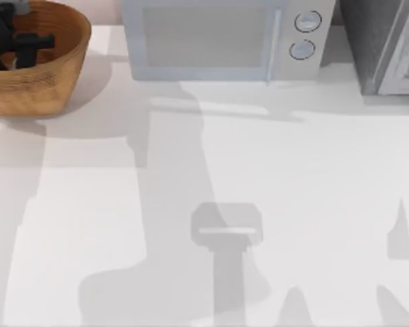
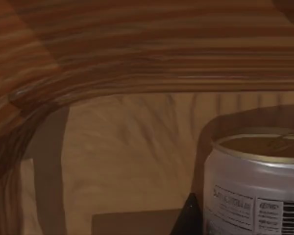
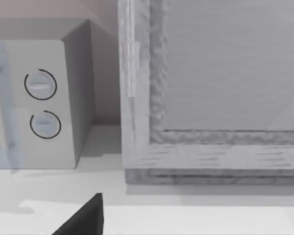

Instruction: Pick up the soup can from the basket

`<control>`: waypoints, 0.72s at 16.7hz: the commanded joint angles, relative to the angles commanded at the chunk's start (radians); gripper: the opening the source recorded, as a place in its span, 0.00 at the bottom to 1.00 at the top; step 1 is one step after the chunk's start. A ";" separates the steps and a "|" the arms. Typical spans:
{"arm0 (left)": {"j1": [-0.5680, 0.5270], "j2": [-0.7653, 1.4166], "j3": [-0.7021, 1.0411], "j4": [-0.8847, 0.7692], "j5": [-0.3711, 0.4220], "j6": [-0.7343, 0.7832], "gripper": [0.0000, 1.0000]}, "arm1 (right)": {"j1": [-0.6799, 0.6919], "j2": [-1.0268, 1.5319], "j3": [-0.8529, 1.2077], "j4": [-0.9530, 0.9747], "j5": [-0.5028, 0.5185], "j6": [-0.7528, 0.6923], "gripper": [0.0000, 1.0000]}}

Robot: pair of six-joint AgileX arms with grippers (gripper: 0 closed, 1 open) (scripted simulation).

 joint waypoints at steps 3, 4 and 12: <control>0.000 0.000 0.000 0.000 0.000 0.000 0.00 | 0.000 0.000 0.000 0.000 0.000 0.000 1.00; 0.000 0.000 0.000 0.000 0.000 0.000 0.00 | 0.000 0.000 0.000 0.000 0.000 0.000 1.00; 0.002 -0.045 -0.012 -0.005 -0.002 -0.004 0.00 | 0.000 0.000 0.000 0.000 0.000 0.000 1.00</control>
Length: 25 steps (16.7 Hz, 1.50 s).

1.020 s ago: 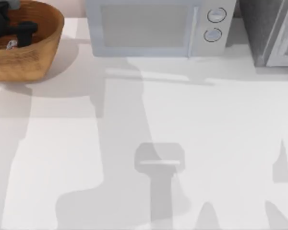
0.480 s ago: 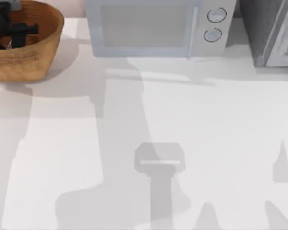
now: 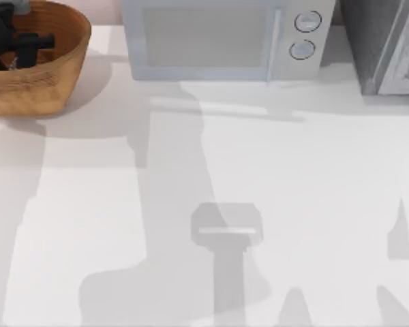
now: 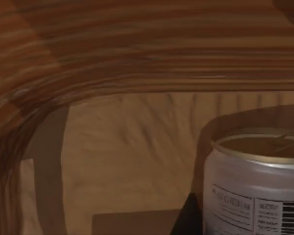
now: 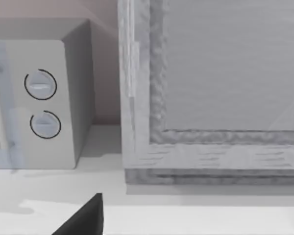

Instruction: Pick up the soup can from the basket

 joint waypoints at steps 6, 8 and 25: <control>-0.027 -0.212 -0.211 0.092 -0.076 0.004 0.00 | 0.000 0.000 0.000 0.000 0.000 0.000 1.00; -0.040 -0.365 -0.363 0.162 -0.118 0.003 0.00 | 0.000 0.000 0.000 0.000 0.000 0.000 1.00; -0.081 -2.418 -2.322 1.075 -0.207 -0.058 0.00 | 0.000 0.000 0.000 0.000 0.000 0.000 1.00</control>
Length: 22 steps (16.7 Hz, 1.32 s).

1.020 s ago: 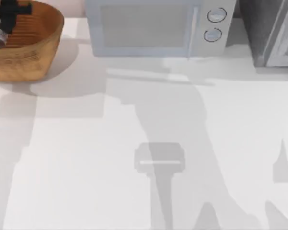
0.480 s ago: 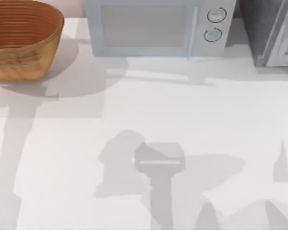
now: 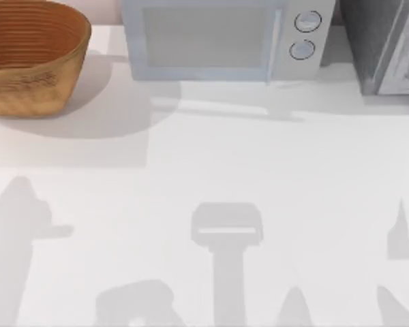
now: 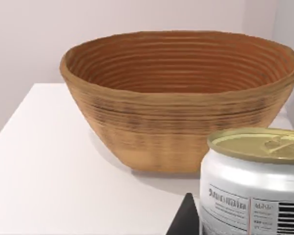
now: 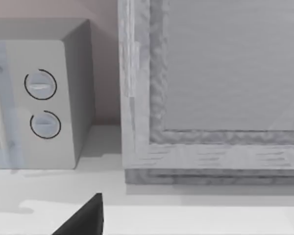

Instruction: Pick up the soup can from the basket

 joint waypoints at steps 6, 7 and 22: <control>0.010 -0.274 -0.271 0.171 0.060 -0.019 0.00 | 0.000 0.000 0.000 0.000 0.000 0.000 1.00; 0.010 -0.283 -0.280 0.177 0.062 -0.019 0.00 | 0.000 0.000 0.000 0.000 0.000 0.000 1.00; -0.043 -0.014 -0.163 0.295 0.292 -0.004 0.00 | 0.000 0.000 0.000 0.000 0.000 0.000 1.00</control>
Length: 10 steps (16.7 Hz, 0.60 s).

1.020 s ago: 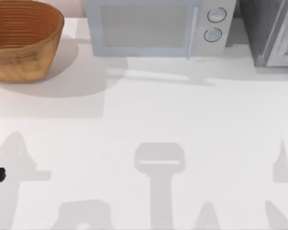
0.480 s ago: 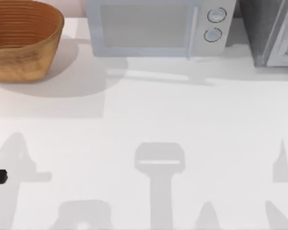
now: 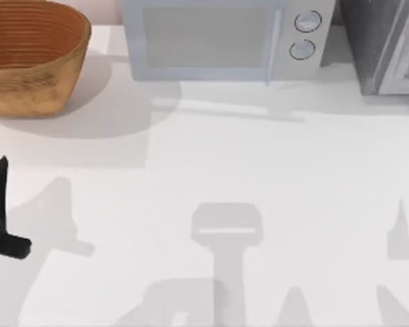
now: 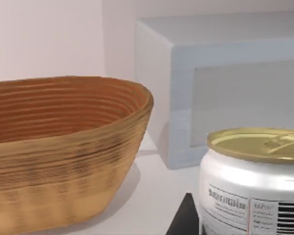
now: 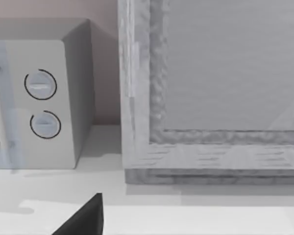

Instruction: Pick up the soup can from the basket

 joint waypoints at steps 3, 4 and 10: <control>-0.022 0.144 0.063 0.072 0.112 0.006 0.00 | 0.000 0.000 0.000 0.000 0.000 0.000 1.00; -0.029 0.190 0.082 0.095 0.148 0.008 0.00 | 0.000 0.000 0.000 0.000 0.000 0.000 1.00; -0.069 0.460 0.200 0.236 0.353 0.017 0.00 | 0.000 0.000 0.000 0.000 0.000 0.000 1.00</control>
